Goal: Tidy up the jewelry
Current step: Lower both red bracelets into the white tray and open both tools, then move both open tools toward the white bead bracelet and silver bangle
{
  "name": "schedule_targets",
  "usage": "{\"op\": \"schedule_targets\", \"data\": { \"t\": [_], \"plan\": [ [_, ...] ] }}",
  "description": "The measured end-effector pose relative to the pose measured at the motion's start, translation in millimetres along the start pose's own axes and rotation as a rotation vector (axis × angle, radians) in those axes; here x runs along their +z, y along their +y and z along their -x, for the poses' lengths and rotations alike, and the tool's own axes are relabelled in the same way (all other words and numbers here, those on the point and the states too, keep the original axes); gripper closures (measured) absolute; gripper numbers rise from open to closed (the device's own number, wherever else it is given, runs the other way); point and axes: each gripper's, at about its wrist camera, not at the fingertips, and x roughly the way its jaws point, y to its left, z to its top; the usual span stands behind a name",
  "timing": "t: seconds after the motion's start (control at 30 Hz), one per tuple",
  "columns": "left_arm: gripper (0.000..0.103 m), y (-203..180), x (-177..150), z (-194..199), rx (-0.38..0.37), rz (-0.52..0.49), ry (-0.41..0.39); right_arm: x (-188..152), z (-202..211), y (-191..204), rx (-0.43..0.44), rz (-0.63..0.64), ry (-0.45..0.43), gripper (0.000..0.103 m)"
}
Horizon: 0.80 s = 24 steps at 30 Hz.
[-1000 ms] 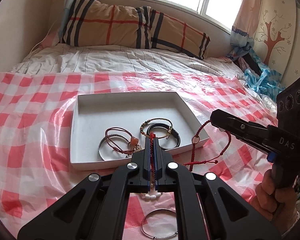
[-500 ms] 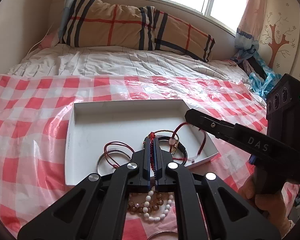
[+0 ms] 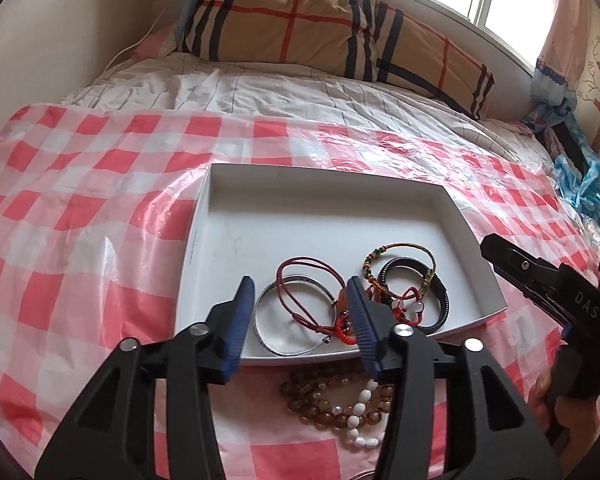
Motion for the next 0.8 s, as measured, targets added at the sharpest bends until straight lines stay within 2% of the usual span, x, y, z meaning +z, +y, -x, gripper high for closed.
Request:
{"op": "schedule_targets", "data": {
  "t": [0.3, 0.53, 0.8],
  "plan": [
    [0.03, -4, -4, 8, 0.068, -0.031, -0.03, -6, -5, 2, -0.023, 0.025, 0.024, 0.03],
    [0.024, -9, -4, 11, 0.084, -0.059, -0.046, -6, -6, 3, -0.027, 0.029, 0.026, 0.029],
    [0.022, -1, -2, 10, 0.098, -0.044, -0.032, -6, -5, 1, -0.031, 0.031, 0.029, 0.028]
  ]
}}
